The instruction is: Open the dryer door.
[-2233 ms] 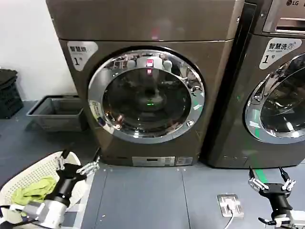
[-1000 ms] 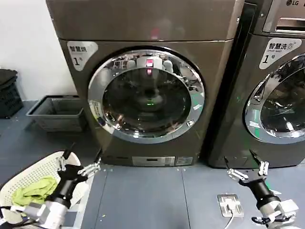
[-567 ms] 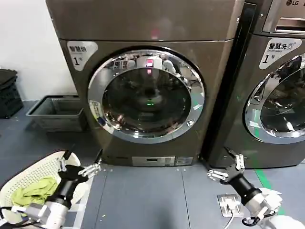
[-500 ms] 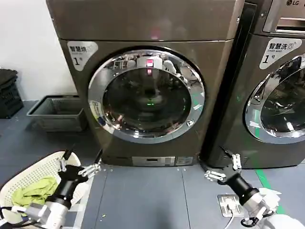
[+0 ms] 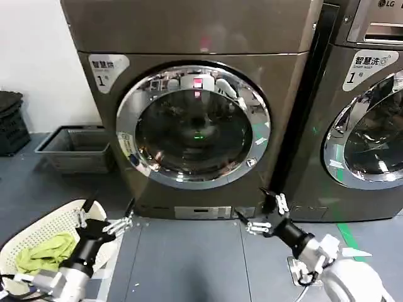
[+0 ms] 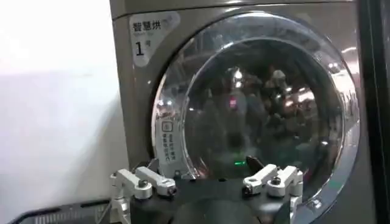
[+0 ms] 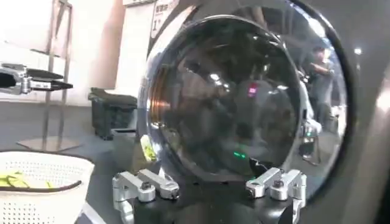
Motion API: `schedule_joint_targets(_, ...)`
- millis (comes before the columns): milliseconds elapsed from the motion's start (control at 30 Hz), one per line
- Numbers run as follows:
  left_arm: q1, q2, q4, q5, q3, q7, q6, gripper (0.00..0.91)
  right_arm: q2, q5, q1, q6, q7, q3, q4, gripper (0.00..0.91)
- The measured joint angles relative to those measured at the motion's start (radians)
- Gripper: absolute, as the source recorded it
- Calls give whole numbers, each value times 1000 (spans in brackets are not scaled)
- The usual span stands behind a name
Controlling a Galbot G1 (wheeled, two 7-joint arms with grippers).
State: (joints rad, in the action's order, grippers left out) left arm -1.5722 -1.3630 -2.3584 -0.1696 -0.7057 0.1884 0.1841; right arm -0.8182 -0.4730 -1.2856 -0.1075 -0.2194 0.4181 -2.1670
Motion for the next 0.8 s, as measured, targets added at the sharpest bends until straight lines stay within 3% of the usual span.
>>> schedule_joint_targets(367, -13, -9, 0, 19, 2, 1, -9, 907, 72, -28, 186, -31, 65, -187, 33, 907)
schedule_joint_targets(800, -18, -8, 0, 26, 4, 2, -11, 907, 79, -104, 453, -76, 143, -420, 87, 907)
